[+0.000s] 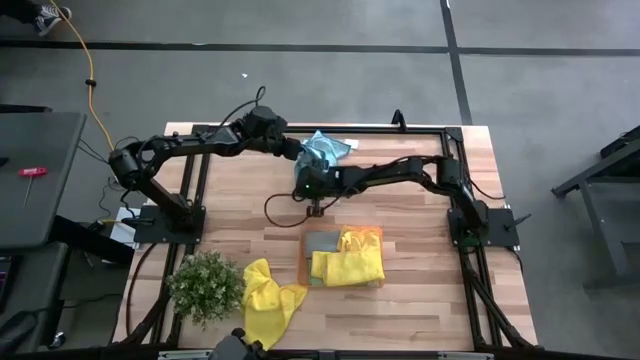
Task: Fold microfiber towels
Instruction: Fold the blue microfiber towel
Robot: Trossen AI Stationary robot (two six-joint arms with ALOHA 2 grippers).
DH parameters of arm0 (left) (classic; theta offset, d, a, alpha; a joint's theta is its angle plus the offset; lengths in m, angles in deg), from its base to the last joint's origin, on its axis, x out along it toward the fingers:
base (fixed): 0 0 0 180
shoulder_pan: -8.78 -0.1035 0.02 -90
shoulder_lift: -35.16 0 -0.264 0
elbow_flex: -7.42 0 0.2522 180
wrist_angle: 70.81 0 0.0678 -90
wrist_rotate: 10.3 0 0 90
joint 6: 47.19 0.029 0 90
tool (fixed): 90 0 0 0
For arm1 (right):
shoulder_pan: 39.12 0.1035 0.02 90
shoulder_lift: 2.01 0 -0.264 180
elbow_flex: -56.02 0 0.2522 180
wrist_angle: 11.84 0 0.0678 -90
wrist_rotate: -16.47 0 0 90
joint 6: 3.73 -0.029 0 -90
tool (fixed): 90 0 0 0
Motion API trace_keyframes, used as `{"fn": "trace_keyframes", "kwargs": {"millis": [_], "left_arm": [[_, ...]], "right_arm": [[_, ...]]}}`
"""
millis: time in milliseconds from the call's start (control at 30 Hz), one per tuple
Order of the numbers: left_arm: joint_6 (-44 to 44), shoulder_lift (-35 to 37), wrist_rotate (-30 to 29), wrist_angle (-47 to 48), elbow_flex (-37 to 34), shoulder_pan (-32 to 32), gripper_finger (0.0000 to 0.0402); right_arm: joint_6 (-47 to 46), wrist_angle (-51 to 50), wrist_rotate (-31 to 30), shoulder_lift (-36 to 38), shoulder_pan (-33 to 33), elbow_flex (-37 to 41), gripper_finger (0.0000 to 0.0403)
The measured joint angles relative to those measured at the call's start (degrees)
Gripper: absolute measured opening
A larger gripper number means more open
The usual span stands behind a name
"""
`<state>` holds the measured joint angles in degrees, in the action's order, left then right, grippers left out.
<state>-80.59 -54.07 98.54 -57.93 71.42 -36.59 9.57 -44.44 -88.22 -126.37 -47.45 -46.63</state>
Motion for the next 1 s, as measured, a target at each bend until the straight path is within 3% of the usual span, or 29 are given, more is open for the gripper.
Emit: {"fn": "trace_keyframes", "kwargs": {"millis": [167,300,533,733,900,1000], "left_arm": [[-0.9,0.6,4.7,-0.1,-0.1,-3.7,0.0],[-0.9,2.3,6.1,-0.2,-0.1,-6.0,0.0],[-0.9,2.5,6.2,-0.2,0.0,-6.2,0.0],[-0.9,2.5,6.1,-0.2,0.0,-4.4,0.0],[-2.2,2.4,5.8,-0.2,0.0,-3.6,0.0],[-2.4,2.4,5.3,-0.2,0.0,-3.6,0.0]], "right_arm": [[-6.1,-6.0,6.6,6.2,-2.2,0.9,0.0002],[-8.0,-7.9,8.0,13.3,-4.7,6.0,0.0001],[-7.7,-3.4,15.7,17.5,-7.2,12.1,0.0018],[3.3,6.7,16.6,12.2,-4.1,12.7,0.0106],[11.0,9.2,11.1,5.4,-1.4,8.7,0.0199],[15.6,8.0,8.4,2.6,-0.7,6.8,0.0232]]}}
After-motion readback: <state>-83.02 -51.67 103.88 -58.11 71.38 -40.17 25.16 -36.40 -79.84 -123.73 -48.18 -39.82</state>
